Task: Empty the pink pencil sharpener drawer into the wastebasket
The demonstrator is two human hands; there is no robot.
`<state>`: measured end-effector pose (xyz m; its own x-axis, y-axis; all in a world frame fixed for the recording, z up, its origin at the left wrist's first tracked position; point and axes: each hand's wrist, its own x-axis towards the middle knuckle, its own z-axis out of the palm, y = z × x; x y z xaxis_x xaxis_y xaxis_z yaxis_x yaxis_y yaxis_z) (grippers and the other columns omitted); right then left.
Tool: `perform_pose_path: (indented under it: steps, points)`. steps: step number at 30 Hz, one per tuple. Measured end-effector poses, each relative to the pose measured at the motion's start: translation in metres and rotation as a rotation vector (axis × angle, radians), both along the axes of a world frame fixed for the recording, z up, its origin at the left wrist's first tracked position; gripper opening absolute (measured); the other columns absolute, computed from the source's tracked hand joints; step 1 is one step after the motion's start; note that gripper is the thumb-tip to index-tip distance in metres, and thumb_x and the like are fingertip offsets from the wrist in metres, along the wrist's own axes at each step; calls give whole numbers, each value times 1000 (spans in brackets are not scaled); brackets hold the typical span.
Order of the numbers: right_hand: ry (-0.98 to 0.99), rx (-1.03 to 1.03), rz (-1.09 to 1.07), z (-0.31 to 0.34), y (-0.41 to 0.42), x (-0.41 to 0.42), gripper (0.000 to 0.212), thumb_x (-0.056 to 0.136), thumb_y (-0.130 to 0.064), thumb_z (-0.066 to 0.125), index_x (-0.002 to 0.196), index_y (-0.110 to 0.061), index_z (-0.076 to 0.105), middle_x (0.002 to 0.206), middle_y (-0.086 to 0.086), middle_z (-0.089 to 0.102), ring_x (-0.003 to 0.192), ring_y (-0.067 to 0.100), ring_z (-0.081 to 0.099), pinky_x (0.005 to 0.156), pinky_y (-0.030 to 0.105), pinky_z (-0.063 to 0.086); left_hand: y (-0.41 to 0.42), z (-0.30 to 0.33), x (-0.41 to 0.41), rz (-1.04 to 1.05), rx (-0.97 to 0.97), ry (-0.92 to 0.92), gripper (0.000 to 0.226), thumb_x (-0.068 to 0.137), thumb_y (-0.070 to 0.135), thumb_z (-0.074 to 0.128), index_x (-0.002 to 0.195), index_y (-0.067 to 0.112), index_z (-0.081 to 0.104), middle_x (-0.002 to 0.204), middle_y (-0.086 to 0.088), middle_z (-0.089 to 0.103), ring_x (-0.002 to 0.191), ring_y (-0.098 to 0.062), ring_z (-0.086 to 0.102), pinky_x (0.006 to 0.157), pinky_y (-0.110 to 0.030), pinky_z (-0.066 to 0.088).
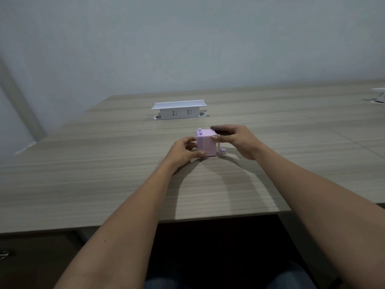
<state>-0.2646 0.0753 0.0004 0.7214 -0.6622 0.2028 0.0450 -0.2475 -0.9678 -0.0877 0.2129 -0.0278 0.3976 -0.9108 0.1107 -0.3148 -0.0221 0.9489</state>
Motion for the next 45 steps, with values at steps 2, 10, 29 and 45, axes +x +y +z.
perform_pose_path:
  steps: [2,10,29,45]
  points:
    - [1,-8,-17,-3,0,-1,60,78,-13,83,134,-4,62,127,2,69,119,13,65,87,12,52,-1,0,2,13,-23,-22,82,67,26,91,140,13,56,133,-6,64,126,-19,58,103,-34,51]
    - [-66,75,85,-23,9,-1,50,84,-8,78,132,-10,64,118,12,74,101,23,73,78,34,61,-7,4,-6,54,-128,4,53,79,11,82,129,8,66,116,-13,75,108,-30,72,94,-43,58]
    - [-52,-208,-128,4,-149,72,57,84,-15,79,137,-13,58,121,13,69,110,26,68,96,34,56,-175,42,59,47,-142,-52,54,82,6,78,133,1,60,118,-9,69,101,-18,66,75,-12,56]
    - [-43,-233,-174,-35,-213,107,60,93,-13,69,147,-6,45,133,9,60,113,20,62,92,25,56,-254,-4,79,148,-188,1,53,82,7,79,132,2,61,123,-15,69,110,-30,67,95,-37,57]
